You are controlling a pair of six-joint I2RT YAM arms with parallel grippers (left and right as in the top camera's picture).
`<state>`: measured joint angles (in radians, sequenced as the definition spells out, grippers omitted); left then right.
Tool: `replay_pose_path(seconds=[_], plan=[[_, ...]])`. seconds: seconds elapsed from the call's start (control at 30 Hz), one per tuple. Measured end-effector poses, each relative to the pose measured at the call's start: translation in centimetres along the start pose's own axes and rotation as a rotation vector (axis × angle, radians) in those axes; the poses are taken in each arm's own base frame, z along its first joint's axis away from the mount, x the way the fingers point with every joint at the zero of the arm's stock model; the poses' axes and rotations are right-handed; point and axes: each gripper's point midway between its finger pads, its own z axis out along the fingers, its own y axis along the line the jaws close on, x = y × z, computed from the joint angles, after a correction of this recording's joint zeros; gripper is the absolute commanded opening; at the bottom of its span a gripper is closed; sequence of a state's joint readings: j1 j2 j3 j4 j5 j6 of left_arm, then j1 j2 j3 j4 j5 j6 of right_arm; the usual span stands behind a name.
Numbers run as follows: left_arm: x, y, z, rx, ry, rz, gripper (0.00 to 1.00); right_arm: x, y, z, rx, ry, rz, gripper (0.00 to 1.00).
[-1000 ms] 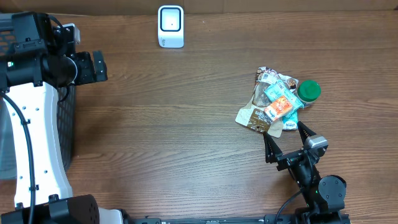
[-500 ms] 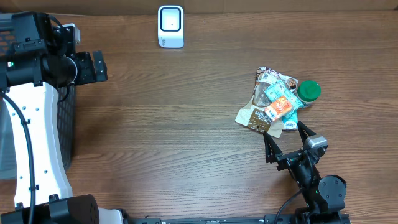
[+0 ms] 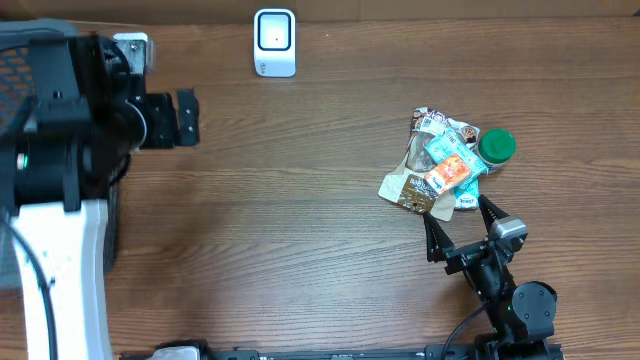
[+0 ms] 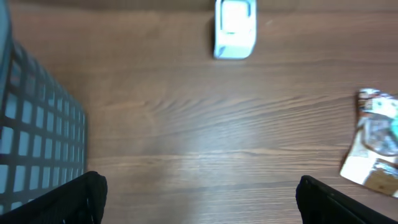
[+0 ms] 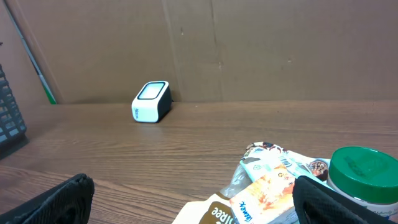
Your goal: Scan the item barcode
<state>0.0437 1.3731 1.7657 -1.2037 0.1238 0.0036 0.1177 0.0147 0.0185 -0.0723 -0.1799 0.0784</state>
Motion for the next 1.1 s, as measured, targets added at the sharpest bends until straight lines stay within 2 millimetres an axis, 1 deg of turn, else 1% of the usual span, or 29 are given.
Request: replay_pose_path(seconds=[0.13, 0.27, 0.3, 0.43, 0.57, 0.73, 0.9, 0.93, 1.1], plan=[[-0.2, -0.7, -2.7, 0.007, -0.065, 0.016, 1.00, 0.0, 0.0, 0.0, 0.001, 0.000, -0.001, 1.00], [-0.7, -0.8, -4.5, 0.000, -0.124, 0.023, 1.00, 0.0, 0.0, 0.0, 0.000, 0.000, 0.000, 1.00], [-1.0, -0.8, -5.0, 0.000, -0.154, 0.026, 1.00, 0.0, 0.0, 0.0, 0.000, 0.000, 0.000, 1.00], [-2.4, -1.0, -6.0, 0.000, -0.293, 0.043, 1.00, 0.0, 0.0, 0.0, 0.000, 0.000, 0.000, 1.00], [-2.4, -1.0, -5.7, 0.003, -0.440, 0.061, 0.99, 0.0, 0.0, 0.0, 0.001, -0.001, -0.001, 1.00], [-0.5, -1.1, -4.3, 0.020, -0.599, 0.084, 1.00, 0.0, 0.0, 0.0, 0.000, -0.001, 0.000, 1.00], [3.0, -1.2, -2.8, 0.033, -0.703, 0.103, 0.99, 0.0, 0.0, 0.0, 0.000, -0.001, 0.000, 1.00], [4.0, -1.1, -2.5, 0.034, -0.716, 0.104, 0.99, 0.0, 0.0, 0.0, 0.001, -0.001, -0.001, 1.00], [7.5, -1.0, -1.7, 0.030, -0.821, 0.122, 0.99, 0.0, 0.0, 0.0, 0.000, -0.001, -0.001, 1.00]])
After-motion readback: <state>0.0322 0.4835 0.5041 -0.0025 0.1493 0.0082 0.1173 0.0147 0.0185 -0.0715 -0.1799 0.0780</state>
